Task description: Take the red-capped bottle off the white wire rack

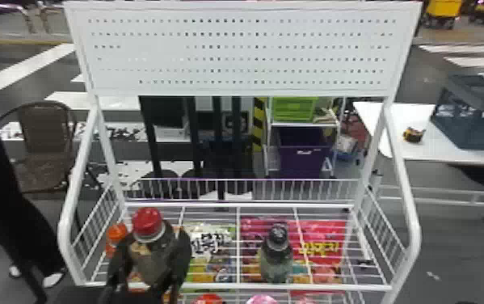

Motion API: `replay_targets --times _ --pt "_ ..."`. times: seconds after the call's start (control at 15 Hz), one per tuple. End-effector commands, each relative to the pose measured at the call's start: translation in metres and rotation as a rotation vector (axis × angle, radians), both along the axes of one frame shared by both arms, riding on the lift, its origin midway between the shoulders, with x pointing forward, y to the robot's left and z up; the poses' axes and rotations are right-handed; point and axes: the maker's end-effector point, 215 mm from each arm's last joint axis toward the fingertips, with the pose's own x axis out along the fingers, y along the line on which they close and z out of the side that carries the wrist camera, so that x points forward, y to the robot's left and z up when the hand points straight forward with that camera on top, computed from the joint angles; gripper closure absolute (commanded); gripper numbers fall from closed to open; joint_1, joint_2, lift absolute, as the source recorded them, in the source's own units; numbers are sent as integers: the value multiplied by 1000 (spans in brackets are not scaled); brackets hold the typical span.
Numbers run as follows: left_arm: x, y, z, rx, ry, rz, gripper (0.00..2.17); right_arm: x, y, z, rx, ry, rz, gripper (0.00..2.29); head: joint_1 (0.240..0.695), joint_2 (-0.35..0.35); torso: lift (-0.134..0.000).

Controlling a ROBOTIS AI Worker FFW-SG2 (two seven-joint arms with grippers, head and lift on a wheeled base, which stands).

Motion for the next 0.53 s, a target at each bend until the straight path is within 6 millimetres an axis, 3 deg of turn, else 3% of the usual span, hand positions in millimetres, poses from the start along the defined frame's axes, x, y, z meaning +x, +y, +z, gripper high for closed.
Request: replay_targets --times 0.0,0.2,0.47 --pt "-16 23 6 32 3 26 2142 0 1 -2 3 2 2 836 499 0 0" --pt "-26 50 4 64 18 55 2142 0 0 -6 6 5 -1 836 499 0 0" --pt "-23 85 0 97 28 114 2142 0 0 -5 9 0 -1 836 499 0 0"
